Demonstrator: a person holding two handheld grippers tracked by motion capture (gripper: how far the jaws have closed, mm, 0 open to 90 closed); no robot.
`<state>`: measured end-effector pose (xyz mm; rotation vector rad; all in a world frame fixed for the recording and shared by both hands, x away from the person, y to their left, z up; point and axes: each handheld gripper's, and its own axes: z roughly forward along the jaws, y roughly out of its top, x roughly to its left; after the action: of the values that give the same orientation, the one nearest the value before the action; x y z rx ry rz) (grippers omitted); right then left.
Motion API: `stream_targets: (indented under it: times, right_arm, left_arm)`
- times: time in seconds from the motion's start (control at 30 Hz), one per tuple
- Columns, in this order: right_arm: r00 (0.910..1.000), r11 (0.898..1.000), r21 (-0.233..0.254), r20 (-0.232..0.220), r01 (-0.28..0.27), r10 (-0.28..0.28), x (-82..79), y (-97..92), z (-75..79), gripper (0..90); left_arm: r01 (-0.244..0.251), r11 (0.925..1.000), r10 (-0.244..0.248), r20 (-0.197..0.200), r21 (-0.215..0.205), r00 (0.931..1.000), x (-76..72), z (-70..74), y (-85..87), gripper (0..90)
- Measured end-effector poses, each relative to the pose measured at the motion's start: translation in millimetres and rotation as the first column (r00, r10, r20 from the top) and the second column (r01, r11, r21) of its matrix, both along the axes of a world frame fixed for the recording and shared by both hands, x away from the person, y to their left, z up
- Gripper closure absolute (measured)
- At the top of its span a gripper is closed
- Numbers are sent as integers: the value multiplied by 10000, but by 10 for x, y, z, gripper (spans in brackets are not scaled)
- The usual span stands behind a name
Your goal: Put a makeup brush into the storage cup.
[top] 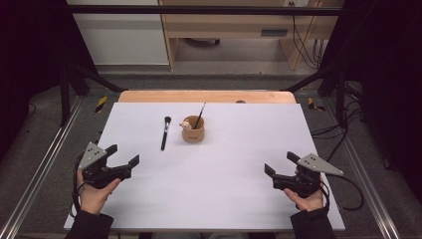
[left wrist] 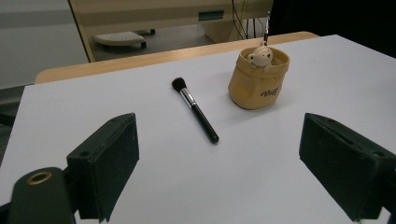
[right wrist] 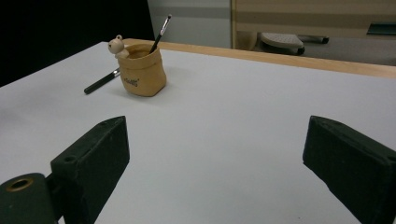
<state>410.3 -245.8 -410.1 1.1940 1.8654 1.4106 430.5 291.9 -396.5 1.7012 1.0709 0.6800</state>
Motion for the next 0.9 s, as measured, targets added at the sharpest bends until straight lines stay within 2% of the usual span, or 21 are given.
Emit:
stream_targets:
  times: [0.1,0.27,0.37,0.5,0.6,0.9]
  right_arm:
    - [10000,10000,-24,-25,-4,4,-3,4,-1,78]
    - [10000,10000,-12,-8,-15,15,4,2,-1,79]
    - [10000,10000,-63,-14,-18,18,4,6,-3,80]
    - [10000,10000,-48,-59,-26,25,-1,13,3,81]
    - [9999,10000,-40,-109,12,-12,2,17,-4,81]
    - [10000,10000,-85,-67,-9,8,0,28,1,81]
  left_arm:
    - [-22,10000,22,-43,20,10000,45,31,-20,115]
    - [88,9993,-81,-197,363,9998,180,103,-107,115]
    - [125,9990,-114,-262,433,9996,245,121,-153,115]
    - [162,9985,-144,-337,526,9993,316,127,-201,116]
    - [184,9971,-151,-441,744,9989,411,130,-253,117]
    - [247,9956,-181,-721,904,9972,601,105,-327,121]
